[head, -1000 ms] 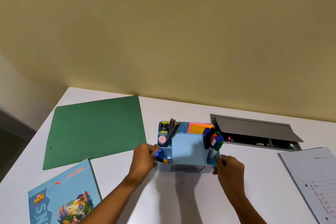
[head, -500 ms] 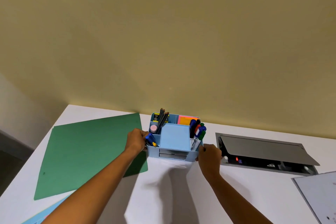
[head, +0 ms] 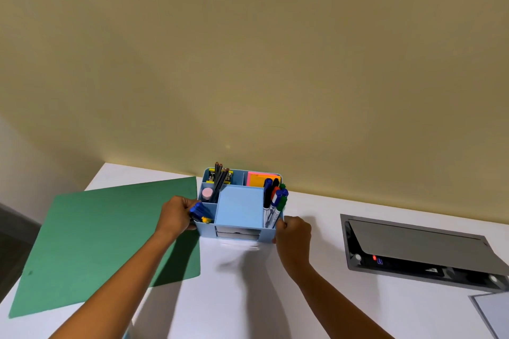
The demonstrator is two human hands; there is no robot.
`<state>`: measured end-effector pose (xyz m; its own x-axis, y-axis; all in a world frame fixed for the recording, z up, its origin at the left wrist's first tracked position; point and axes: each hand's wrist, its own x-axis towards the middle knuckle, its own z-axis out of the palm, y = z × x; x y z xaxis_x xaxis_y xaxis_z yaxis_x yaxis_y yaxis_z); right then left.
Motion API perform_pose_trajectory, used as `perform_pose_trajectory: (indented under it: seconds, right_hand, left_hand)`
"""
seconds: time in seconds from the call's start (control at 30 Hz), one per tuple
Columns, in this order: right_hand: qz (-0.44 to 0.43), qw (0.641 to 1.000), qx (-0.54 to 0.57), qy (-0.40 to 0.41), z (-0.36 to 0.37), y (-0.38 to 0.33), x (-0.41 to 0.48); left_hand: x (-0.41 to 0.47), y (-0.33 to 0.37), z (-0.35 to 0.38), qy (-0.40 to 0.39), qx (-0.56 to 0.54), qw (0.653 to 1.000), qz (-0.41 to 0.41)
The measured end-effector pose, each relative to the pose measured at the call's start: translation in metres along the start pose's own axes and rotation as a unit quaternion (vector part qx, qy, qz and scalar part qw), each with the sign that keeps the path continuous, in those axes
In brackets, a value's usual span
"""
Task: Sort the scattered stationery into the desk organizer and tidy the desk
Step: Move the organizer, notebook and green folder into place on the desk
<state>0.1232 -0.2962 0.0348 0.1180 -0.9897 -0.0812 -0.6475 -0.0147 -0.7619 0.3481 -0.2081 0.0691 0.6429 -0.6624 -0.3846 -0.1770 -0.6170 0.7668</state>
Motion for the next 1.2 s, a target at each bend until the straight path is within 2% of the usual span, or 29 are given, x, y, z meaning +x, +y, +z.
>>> perform_pose_trajectory:
  seconds: [0.47,0.63,0.77,0.93,1.07,1.2]
  right_hand:
    - [-0.022,0.999,0.018,0.017,0.028,-0.023,0.006]
    - [-0.021,0.999,0.034,0.028,0.027,-0.022,0.005]
    - [-0.001,1.000,-0.002,-0.007,0.020,-0.027,0.007]
    - [-0.017,0.997,-0.079,-0.004,-0.001,-0.034,-0.008]
    - [-0.034,0.999,-0.038,-0.006,-0.020,-0.029,-0.046]
    - [-0.056,0.998,-0.026,-0.028,-0.024,-0.016,-0.093]
  left_hand:
    - [0.040,-0.004,-0.025,-0.002,-0.001,1.000,-0.016]
    - [0.042,-0.004,-0.024,-0.014,-0.068,0.995,-0.074]
    - [0.035,-0.011,-0.023,-0.001,-0.159,0.981,-0.110]
    - [-0.004,-0.029,-0.015,0.066,-0.223,0.969,-0.086]
    - [-0.053,-0.049,-0.008,0.107,-0.224,0.966,-0.070]
    - [-0.111,-0.073,0.003,0.108,-0.178,0.976,-0.059]
